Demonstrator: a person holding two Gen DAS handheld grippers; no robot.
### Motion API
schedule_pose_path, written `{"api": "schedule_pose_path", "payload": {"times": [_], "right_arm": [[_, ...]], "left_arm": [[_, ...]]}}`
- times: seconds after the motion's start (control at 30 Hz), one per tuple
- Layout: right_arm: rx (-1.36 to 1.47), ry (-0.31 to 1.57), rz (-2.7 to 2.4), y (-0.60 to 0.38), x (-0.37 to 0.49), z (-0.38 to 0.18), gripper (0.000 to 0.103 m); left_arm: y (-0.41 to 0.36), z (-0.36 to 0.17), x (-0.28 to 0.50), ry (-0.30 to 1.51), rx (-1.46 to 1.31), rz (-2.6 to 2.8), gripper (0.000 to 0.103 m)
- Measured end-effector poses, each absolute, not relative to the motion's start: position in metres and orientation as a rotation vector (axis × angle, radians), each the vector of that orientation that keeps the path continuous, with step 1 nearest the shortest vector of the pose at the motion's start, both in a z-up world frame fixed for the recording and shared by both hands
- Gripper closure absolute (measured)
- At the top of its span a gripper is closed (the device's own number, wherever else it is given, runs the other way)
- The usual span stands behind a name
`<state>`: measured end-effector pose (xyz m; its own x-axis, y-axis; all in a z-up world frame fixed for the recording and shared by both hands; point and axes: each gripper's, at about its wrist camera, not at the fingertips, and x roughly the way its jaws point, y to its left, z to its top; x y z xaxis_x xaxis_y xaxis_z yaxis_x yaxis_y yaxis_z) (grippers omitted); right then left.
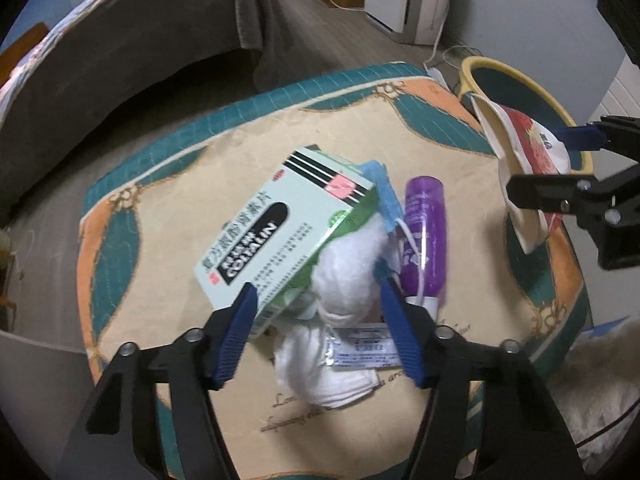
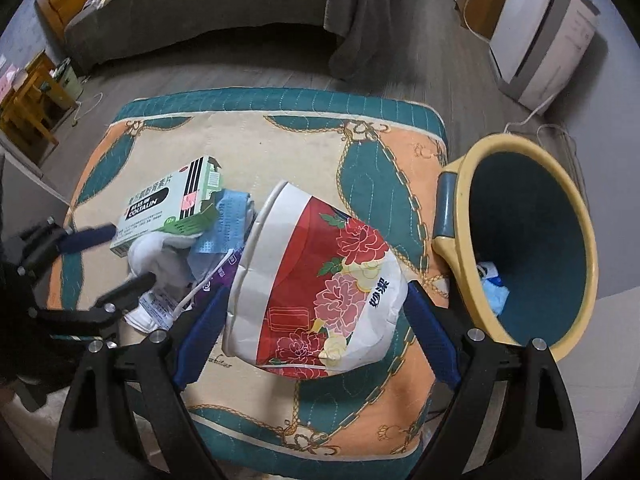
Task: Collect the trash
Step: 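Grasp the white tissue with left tool while right tool grasps red-flowered bag, then carry tissue and flowered bag over the bin and open both tools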
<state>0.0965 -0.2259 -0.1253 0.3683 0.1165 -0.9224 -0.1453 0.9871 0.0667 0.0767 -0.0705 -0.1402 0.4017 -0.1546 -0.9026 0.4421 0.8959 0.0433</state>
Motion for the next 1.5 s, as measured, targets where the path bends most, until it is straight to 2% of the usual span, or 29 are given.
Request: {"api": "schedule_pose_path", "payload": {"times": [0.2, 0.33, 0.43, 0.5, 0.83, 1.07, 1.5], "right_arm": [[-0.017, 1.184, 0.172, -0.227, 0.097, -0.124, 0.017], [-0.026, 1.188, 0.177, -0.226, 0.097, -0.125, 0.017], [-0.035, 1.193, 0.177, -0.225, 0.097, -0.127, 0.017], [-0.045, 1.196, 0.176, -0.225, 0.097, -0.129, 0.017], [-0.077, 1.186, 0.135, -0.23, 0.099, -0.134, 0.017], [-0.074, 1.171, 0.111, -0.236, 0.1, -0.133, 0.017], [-0.053, 1.08, 0.095, -0.249, 0.098, -0.1, 0.017]], "left_arm": [[-0.083, -0.147, 0.074, 1.099, 0.323, -0.42, 0.056], [-0.089, -0.154, 0.072, 1.107, 0.356, -0.426, 0.058], [-0.091, -0.156, 0.072, 1.108, 0.364, -0.422, 0.066], [-0.091, -0.156, 0.073, 1.111, 0.365, -0.422, 0.076], [-0.083, -0.139, 0.075, 1.082, 0.295, -0.416, 0.08], [-0.079, -0.098, 0.069, 0.993, 0.197, -0.448, 0.081], [-0.084, -0.04, 0.057, 0.839, 0.224, -0.419, 0.081]]}}
